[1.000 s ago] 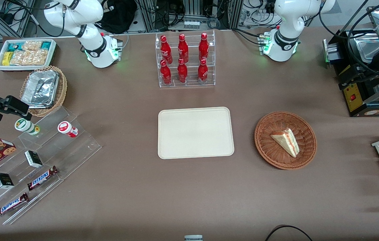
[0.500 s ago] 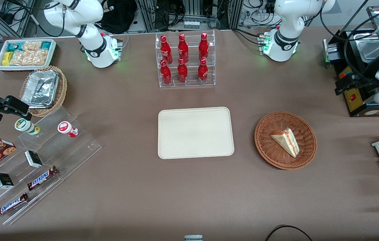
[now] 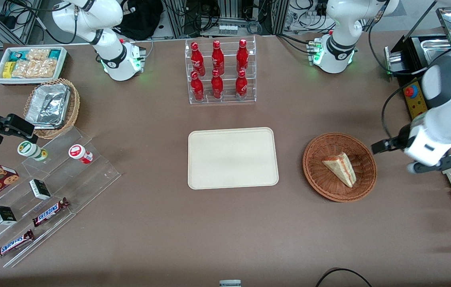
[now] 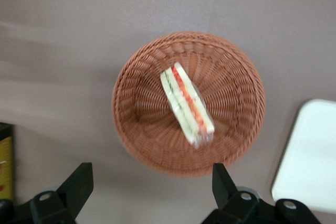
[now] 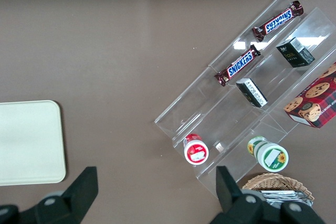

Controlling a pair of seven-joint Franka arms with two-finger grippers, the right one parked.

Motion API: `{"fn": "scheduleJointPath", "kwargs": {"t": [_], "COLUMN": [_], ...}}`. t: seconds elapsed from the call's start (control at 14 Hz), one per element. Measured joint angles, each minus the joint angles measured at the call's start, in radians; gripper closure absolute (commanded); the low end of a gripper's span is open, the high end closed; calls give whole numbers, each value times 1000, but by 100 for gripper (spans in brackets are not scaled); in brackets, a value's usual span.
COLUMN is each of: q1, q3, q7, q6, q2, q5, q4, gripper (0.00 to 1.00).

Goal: Place sandwich from basket to tray
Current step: 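Lower the open left gripper over the wrapped sandwich in the basket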

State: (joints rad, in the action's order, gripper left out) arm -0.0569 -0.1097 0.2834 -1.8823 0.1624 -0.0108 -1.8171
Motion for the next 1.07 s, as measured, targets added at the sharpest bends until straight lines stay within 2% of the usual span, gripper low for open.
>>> {"fn": "scheduleJointPath", "kwargs": {"t": [0.29,0.5,0.86,0.93,1.07], "q1": [2,8,9,9,9], "q3": [-46,-82,-86,-86,-86], "q7": [268,437,505,510,515], "q6": [-325,-495,-564,-578,-609], "q2": [2,2,32,48,81], "q5": [0,0,0,0,0], "q4": [-224,-342,-407,-407,-407], "gripper": [0,0,0,3,51]}}
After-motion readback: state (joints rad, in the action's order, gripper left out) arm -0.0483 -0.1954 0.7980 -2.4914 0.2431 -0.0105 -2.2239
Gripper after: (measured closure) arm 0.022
